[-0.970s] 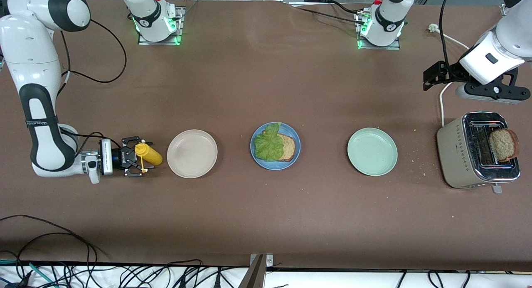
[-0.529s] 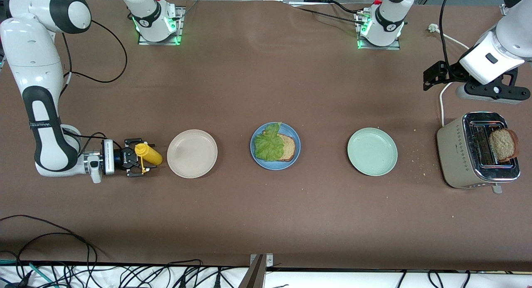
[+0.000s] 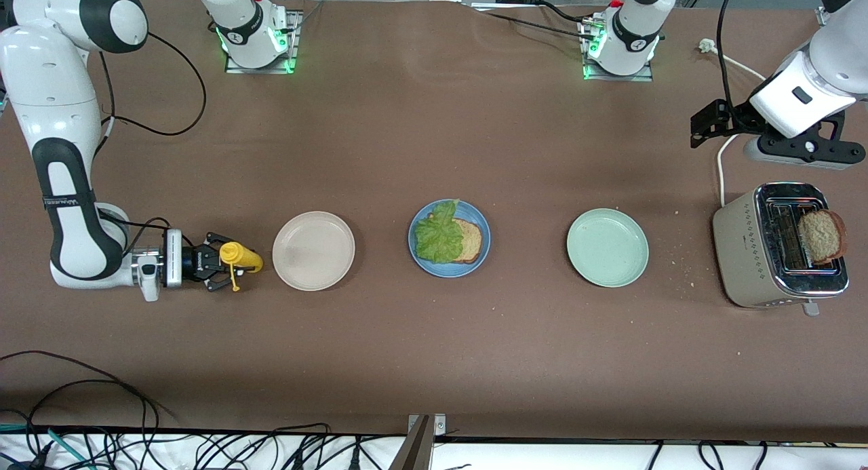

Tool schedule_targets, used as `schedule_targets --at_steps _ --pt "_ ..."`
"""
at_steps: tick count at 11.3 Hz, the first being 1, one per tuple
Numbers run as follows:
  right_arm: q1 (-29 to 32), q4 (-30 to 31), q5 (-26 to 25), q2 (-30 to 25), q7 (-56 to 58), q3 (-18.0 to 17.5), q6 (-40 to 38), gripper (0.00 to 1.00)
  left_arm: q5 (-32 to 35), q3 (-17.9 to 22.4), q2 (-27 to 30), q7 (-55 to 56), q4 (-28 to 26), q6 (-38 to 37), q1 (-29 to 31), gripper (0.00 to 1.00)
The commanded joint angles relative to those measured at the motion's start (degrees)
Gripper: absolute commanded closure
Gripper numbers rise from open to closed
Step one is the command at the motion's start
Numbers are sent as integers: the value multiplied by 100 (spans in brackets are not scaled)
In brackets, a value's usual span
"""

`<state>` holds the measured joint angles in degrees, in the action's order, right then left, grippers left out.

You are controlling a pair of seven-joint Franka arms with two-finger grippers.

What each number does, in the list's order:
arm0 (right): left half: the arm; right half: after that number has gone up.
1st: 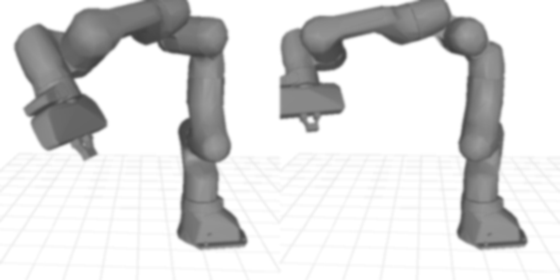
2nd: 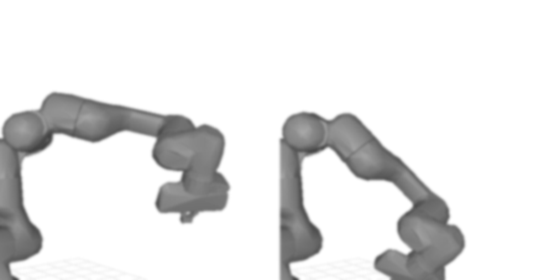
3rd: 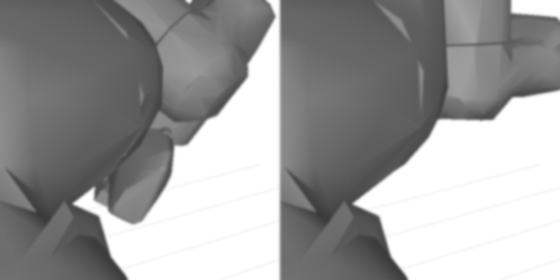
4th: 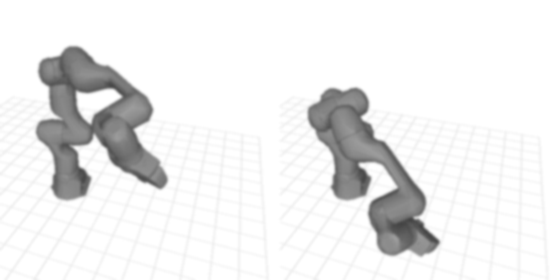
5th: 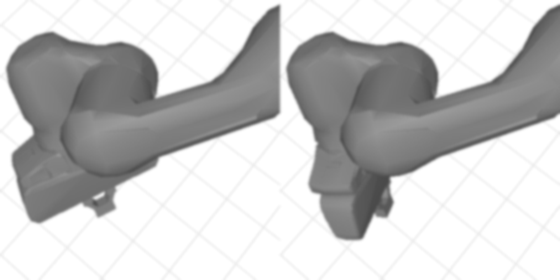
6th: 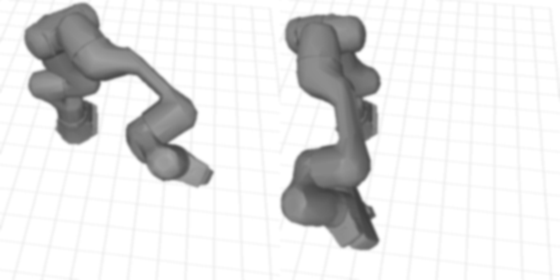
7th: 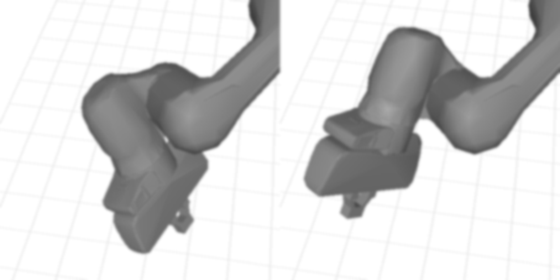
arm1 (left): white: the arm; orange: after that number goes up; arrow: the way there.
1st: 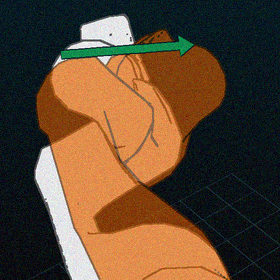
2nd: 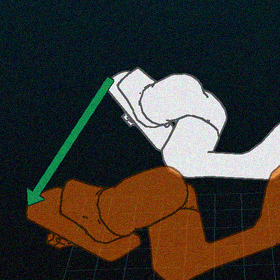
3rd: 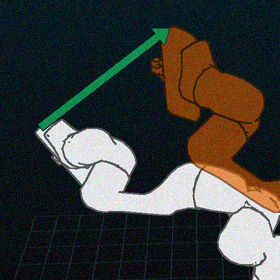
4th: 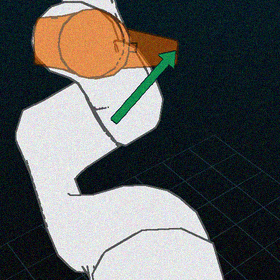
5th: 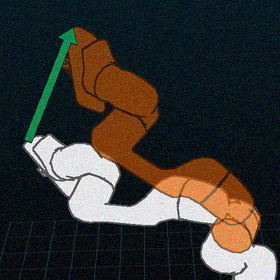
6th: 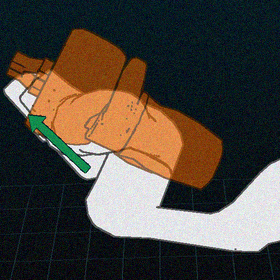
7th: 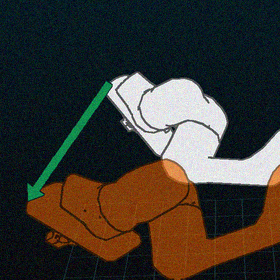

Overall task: Make sandwich in blue plate with both arms
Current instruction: 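Lift the bottle and carry it over the blue plate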

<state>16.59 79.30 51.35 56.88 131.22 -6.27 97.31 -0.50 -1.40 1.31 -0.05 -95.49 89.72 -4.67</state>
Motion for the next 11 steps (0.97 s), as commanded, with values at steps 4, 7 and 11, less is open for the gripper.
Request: schedule_targets --at_steps 4,7,11 --pt "-480 94 -1765 -1107 -2280 -32 287 100 94 9 -8 -48 74 -86 -17 0" --pt "-981 112 -2636 -1643 -3494 -32 534 100 94 9 -8 -48 74 -86 -17 0" --pt "-1832 103 -3717 -2075 -5488 3 543 100 94 9 -8 -48 74 -77 -17 0"
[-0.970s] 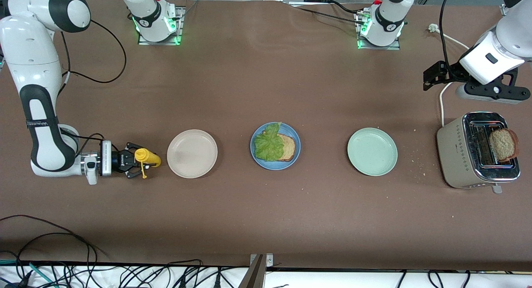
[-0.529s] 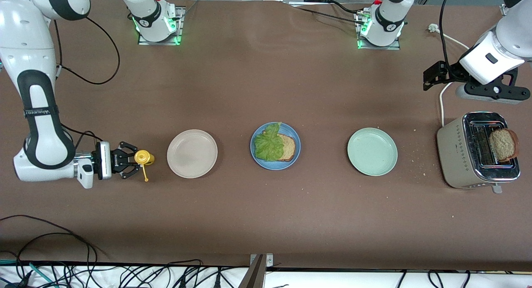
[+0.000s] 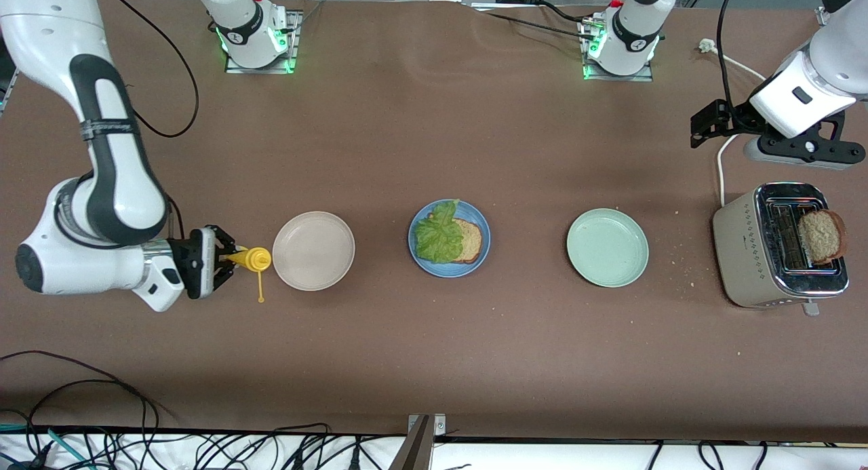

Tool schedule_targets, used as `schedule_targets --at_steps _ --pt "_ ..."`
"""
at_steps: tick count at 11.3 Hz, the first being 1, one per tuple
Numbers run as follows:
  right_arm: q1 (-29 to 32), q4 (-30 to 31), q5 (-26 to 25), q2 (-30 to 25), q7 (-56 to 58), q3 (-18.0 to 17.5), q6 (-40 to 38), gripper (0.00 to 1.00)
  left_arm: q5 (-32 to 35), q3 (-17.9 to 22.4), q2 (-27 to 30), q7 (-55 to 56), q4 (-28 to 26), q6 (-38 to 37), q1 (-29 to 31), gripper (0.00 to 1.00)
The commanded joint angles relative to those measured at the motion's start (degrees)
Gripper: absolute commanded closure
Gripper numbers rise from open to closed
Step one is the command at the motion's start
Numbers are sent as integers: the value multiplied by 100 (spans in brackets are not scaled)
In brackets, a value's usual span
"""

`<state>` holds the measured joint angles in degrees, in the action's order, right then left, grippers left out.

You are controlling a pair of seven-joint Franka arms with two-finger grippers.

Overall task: Make sandwich in blue plate with both arms
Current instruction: 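Lift the bottle and carry it over the blue plate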

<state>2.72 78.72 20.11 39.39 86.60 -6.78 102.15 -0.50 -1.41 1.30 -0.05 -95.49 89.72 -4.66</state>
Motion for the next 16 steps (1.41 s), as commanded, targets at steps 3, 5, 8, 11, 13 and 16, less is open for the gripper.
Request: schedule_targets --at_steps 3,5,8,11,13,16 --pt "-1271 143 -1226 -371 -2468 115 60 100 94 9 -7 -48 74 -77 -26 0" --pt "-1659 65 -1474 -353 -3261 167 60 100 94 9 -7 -48 74 -77 -17 0" --pt "-2352 -6 -1562 -309 -3981 553 51 100 94 9 -7 -48 74 -77 -26 0" --pt "-3101 -23 -2018 -239 -5229 757 -10 100 94 9 -7 -48 74 -77 -26 0" --pt "-3470 -32 -2413 -151 -5871 757 -63 100 85 9 -7 -48 74 -77 -26 0" --pt "-4006 -32 -3099 16 -6391 757 -81 100 85 9 -7 -48 74 -77 -17 0"
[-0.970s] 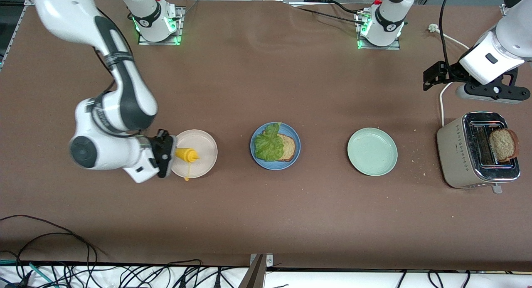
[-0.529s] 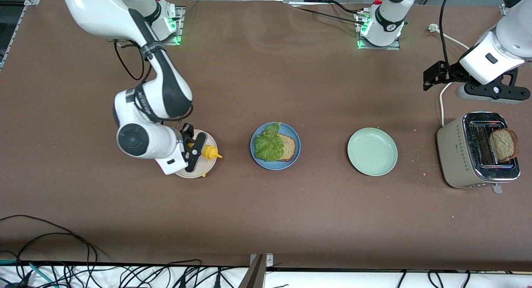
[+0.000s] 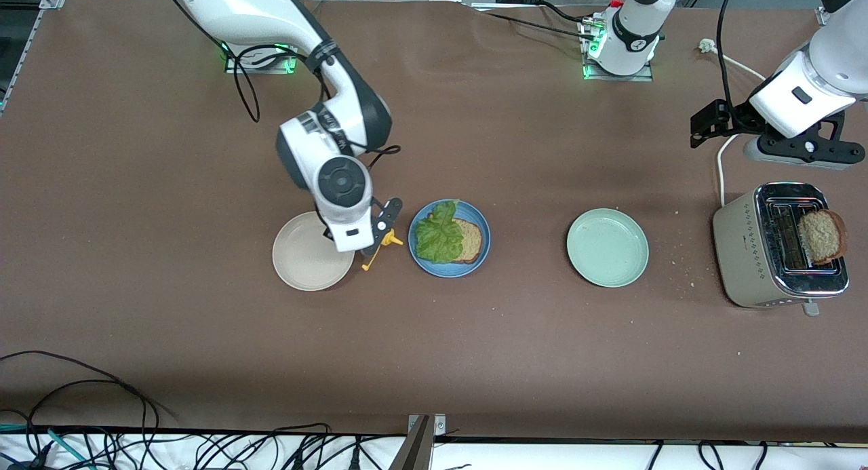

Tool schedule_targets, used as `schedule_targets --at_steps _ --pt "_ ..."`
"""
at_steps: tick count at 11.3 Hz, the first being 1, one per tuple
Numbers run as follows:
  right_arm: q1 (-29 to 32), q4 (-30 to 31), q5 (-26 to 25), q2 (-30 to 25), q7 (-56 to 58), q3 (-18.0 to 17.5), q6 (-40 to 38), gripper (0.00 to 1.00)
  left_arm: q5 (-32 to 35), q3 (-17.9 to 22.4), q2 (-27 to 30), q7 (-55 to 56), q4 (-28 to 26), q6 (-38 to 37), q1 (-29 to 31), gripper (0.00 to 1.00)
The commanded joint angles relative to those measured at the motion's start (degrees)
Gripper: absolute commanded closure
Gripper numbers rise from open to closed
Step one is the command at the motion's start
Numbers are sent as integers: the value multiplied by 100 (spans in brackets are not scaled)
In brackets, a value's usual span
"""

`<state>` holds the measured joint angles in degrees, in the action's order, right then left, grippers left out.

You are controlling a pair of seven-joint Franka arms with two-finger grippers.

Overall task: Make sandwich in blue plate with both arms
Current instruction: 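Tilt the bottle over the lettuce and squeeze sauce onto it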

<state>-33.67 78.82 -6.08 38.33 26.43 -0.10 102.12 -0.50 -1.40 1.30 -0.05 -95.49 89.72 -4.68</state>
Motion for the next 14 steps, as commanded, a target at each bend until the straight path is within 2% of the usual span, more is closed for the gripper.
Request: schedule_targets --at_steps 1,6,14 --pt "-516 -42 -673 209 -558 89 -121 100 85 9 -7 -48 74 -77 -24 0" --pt "-1089 -288 -1193 701 -1315 89 -289 100 94 9 -7 -48 74 -77 -16 0" --pt "-1116 -332 -1334 781 -1413 89 -297 100 85 9 -7 -48 74 -77 -16 0"
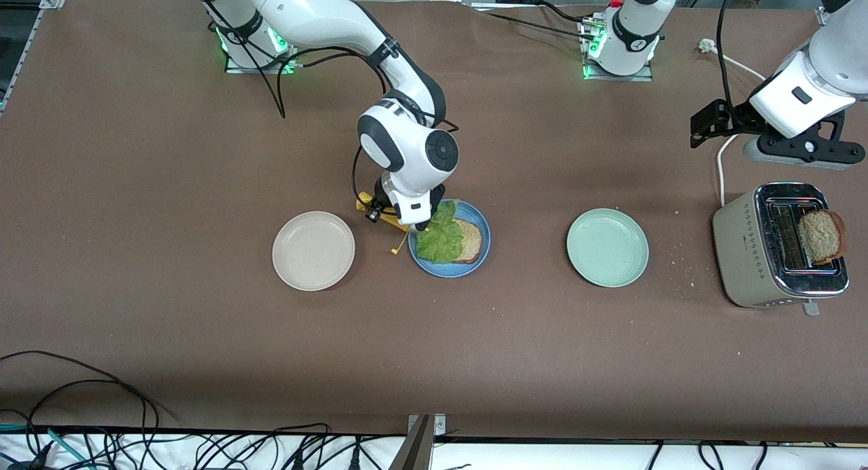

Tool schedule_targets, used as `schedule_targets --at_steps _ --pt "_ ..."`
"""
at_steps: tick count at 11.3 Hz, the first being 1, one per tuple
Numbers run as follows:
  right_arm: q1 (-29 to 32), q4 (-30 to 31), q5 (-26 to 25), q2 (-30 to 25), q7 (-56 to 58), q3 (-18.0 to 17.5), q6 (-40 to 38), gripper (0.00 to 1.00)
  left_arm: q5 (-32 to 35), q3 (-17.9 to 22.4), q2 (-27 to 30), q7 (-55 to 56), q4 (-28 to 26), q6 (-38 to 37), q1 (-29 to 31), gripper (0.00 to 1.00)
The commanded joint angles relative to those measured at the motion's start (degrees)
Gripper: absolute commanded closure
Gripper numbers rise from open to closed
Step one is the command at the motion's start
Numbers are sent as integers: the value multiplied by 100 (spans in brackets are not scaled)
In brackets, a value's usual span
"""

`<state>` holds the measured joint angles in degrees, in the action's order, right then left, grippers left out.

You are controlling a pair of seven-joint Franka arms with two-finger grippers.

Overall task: Make sandwich in blue plate with both arms
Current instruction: 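Tilt the bottle over the lettuce and squeeze sauce onto it, then carry the bottle with the right gripper back beside the white plate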

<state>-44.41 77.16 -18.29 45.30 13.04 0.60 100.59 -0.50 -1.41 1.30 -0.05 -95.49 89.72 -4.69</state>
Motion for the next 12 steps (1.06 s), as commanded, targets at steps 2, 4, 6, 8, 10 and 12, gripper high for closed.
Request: schedule_targets --at_steps 2,4,6,8,10,12 --pt "-50 -166 -122 84 -82 19 -145 100 85 9 -7 -48 74 -86 -24 0" --pt "-6 -166 -114 75 -39 10 -145 100 85 9 -7 -48 74 -77 -24 0" --pt "134 -166 -70 -38 84 1 -110 100 85 9 -7 -48 74 -86 -24 0" --pt "362 -132 53 -266 382 -16 -101 100 85 9 -7 -48 74 -77 -24 0" --pt "712 -105 473 -539 952 -25 -101 100 85 0 -7 -48 83 -77 -24 0" --pt "1213 -105 1026 -724 1768 -25 -110 100 85 9 -7 -48 74 -77 -24 0"
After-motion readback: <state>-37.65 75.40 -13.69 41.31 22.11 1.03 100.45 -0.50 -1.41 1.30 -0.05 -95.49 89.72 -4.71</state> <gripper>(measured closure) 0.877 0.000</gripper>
